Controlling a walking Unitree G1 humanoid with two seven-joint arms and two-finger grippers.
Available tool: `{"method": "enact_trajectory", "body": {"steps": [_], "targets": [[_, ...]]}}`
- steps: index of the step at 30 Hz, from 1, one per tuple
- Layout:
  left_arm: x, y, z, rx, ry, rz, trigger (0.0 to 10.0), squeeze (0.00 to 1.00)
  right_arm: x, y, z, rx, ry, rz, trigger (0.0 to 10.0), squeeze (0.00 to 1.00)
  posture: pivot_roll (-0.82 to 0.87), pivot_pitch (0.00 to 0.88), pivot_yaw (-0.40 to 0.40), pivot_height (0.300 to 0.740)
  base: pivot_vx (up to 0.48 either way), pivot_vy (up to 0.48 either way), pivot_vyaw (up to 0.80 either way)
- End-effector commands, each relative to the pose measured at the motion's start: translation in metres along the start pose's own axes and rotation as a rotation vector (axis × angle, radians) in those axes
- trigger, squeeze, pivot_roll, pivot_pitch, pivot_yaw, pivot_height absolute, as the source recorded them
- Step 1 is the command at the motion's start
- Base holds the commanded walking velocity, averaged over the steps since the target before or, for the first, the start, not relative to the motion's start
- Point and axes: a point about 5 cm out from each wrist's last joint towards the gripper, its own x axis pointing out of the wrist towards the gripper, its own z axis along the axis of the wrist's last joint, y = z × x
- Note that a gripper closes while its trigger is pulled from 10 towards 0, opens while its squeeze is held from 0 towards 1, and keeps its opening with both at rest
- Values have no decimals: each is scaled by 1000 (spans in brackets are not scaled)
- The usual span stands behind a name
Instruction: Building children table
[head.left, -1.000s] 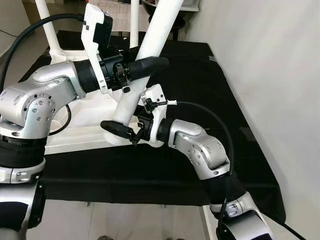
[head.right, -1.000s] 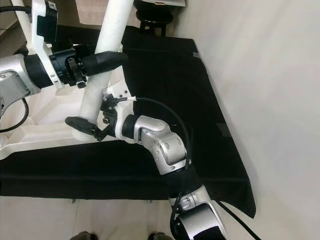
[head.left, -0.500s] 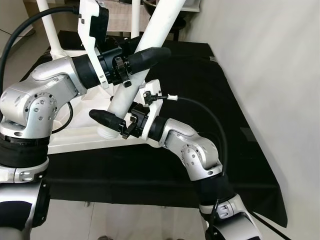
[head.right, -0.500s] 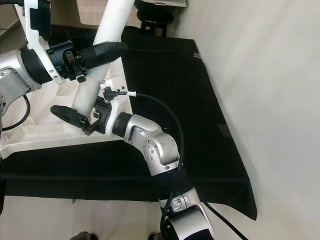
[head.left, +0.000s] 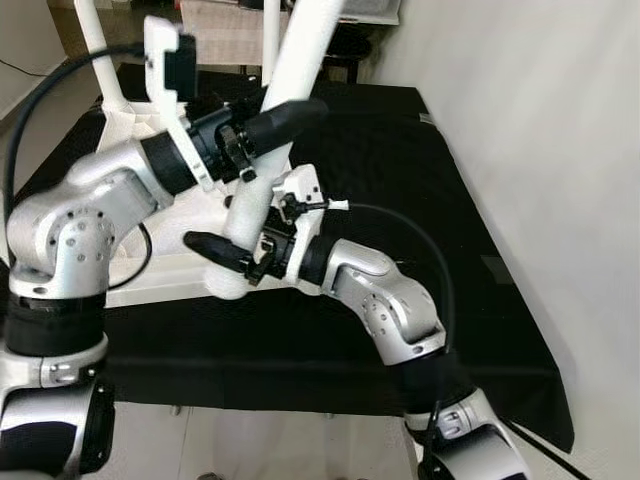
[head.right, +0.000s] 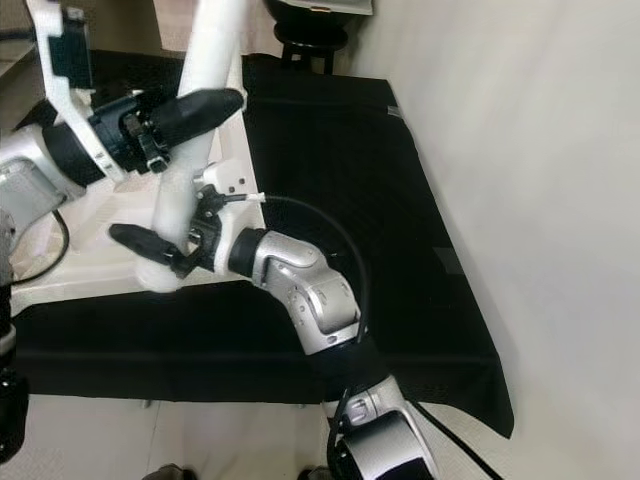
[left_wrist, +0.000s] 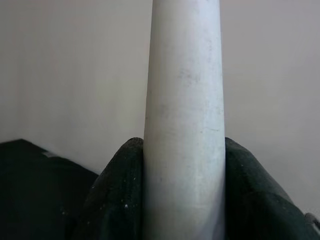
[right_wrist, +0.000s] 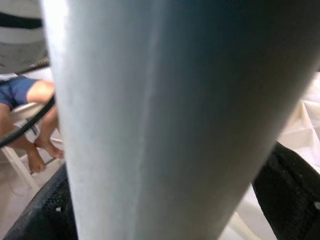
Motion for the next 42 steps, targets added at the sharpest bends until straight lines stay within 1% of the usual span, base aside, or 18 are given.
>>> {"method": "enact_trajectory", "body": {"steps": [1,3,5,8,9,10,17,29,30,31,32,35,36,37,38,40,41,42], "targets": [[12,-23,-15,-105,13,-156,0,0,9,4,-1,-40,46,9,10000,0,-70,89,-90,740,0,0,0],[12,-23,-15,-105,13,-156,0,0,9,4,-1,-40,46,9,10000,0,-70,89,-90,740,0,0,0],[14,-32,-20,-147,10,-216,0,0,10,2,-5,-23,71,-19,10000,0,-70,90,-91,740,0,0,0],[15,-35,-21,-154,9,-231,0,0,11,2,-7,-14,80,-32,10000,0,-70,90,-91,740,0,0,0],[15,-36,-21,-158,8,-238,0,0,12,2,-8,-7,86,-41,667,0,-71,91,-92,740,0,0,0],[16,-37,-22,-159,8,-240,0,0,12,2,-9,-4,89,-43,0,0,-71,91,-92,740,0,0,0],[17,-36,-18,-161,3,-241,0,0,11,-1,-15,0,116,-59,0,0,-72,93,-92,740,0,0,0],[18,-39,-15,-173,-4,-255,0,0,10,-5,-14,8,106,-85,0,0,-71,92,-87,740,0,0,0],[17,-37,-11,-180,-26,-239,9725,1000,10,-6,-14,6,105,-92,0,0,-72,92,-86,740,0,0,0],[16,-34,-7,-193,-48,-229,10000,1000,9,-7,-14,4,104,-97,0,0,-73,92,-85,740,0,0,0],[14,-33,-2,-196,-67,-224,10000,1000,9,-9,-14,-1,106,-108,0,0,-73,93,-85,740,0,0,0],[12,-31,1,-195,-81,-218,10000,1000,8,-11,-14,-6,108,-118,0,0,-73,94,-84,740,0,0,0],[10,-28,8,-192,-106,-201,10000,1000,5,-17,-14,-21,115,-147,0,0,-72,93,-84,740,0,0,0],[6,-23,17,-172,-138,-160,10000,1000,0,-27,-14,-42,124,-209,0,0,-72,95,-84,740,0,0,0],[6,-23,17,-172,-138,-160,10000,1000,0,-27,-14,-42,124,-209,0,0,-72,95,-84,740,0,0,0],[-1,-17,30,-132,-184,-99,10000,1000,-8,-45,-12,-74,129,-320,0,0,-71,96,-86,740,0,0,0],[-1,-17,30,-132,-184,-99,10000,1000,-8,-45,-12,-74,129,-320,0,0,-71,96,-86,740,0,0,0],[-5,-13,39,-85,-202,-41,10000,1000,-16,-59,-8,-90,123,-406,0,0,-72,98,-90,740,0,0,0]]}}
